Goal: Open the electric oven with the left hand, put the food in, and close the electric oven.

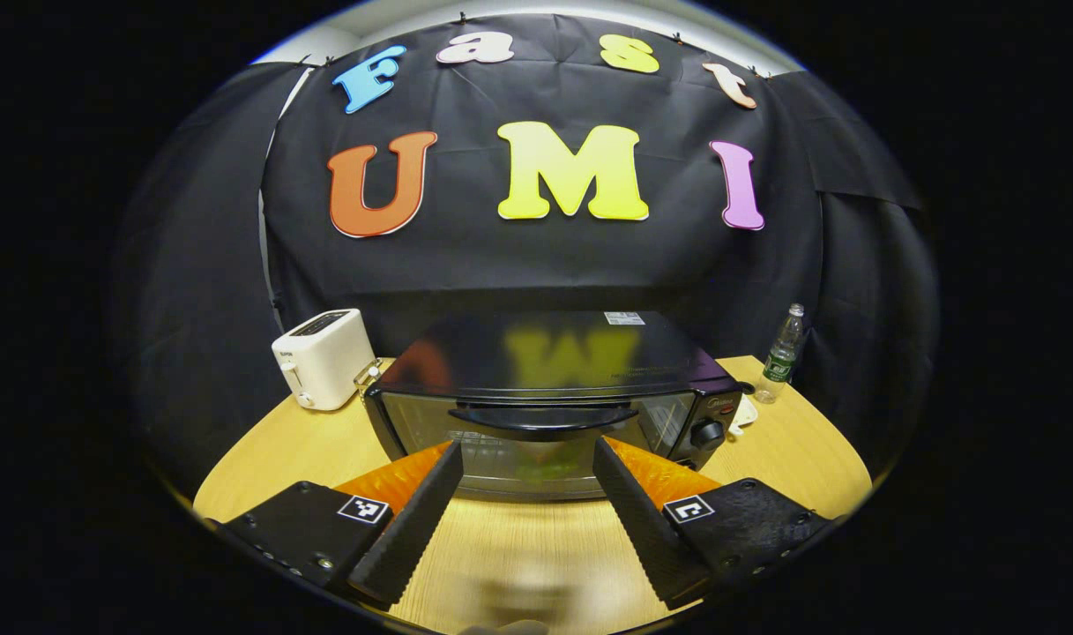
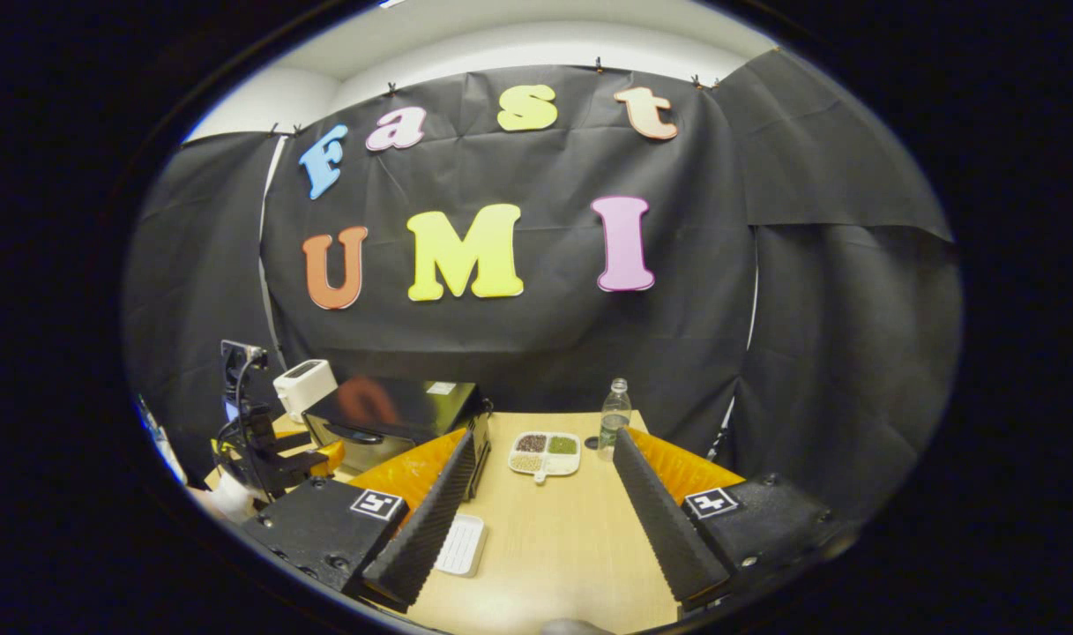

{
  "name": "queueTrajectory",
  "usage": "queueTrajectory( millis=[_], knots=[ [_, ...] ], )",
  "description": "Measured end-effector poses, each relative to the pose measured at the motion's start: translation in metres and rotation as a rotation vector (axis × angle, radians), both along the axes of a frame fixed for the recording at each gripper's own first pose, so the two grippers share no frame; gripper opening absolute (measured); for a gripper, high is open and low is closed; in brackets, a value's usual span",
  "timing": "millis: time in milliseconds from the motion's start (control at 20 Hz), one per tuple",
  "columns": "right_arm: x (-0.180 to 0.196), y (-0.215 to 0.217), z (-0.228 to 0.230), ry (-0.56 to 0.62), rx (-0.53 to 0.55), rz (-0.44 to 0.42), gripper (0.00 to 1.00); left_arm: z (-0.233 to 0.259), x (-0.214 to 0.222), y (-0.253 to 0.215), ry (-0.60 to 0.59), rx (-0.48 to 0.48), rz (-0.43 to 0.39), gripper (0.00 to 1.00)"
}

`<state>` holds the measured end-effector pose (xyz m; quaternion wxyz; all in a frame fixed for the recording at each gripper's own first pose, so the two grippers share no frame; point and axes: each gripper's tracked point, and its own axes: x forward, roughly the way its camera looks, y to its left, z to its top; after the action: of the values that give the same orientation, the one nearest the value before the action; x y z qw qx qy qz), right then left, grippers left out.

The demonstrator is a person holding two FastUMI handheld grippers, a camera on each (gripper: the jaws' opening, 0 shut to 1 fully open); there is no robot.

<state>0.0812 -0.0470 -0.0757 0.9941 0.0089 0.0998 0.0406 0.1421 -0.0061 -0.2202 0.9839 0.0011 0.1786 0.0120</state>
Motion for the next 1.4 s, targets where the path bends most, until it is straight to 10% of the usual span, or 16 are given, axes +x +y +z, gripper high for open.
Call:
queueTrajectory(
  millis=[650,1400],
  knots=[
    [-0.008,0.040,0.070,-0.168,0.020,-0.015,0.96,0.187,-0.094,0.024,-0.298,0.019,-0.003,0.97],
    [-0.039,0.060,0.094,-0.220,0.024,-0.070,0.95,0.248,-0.125,0.035,-0.395,0.021,-0.031,0.97]
  ],
)
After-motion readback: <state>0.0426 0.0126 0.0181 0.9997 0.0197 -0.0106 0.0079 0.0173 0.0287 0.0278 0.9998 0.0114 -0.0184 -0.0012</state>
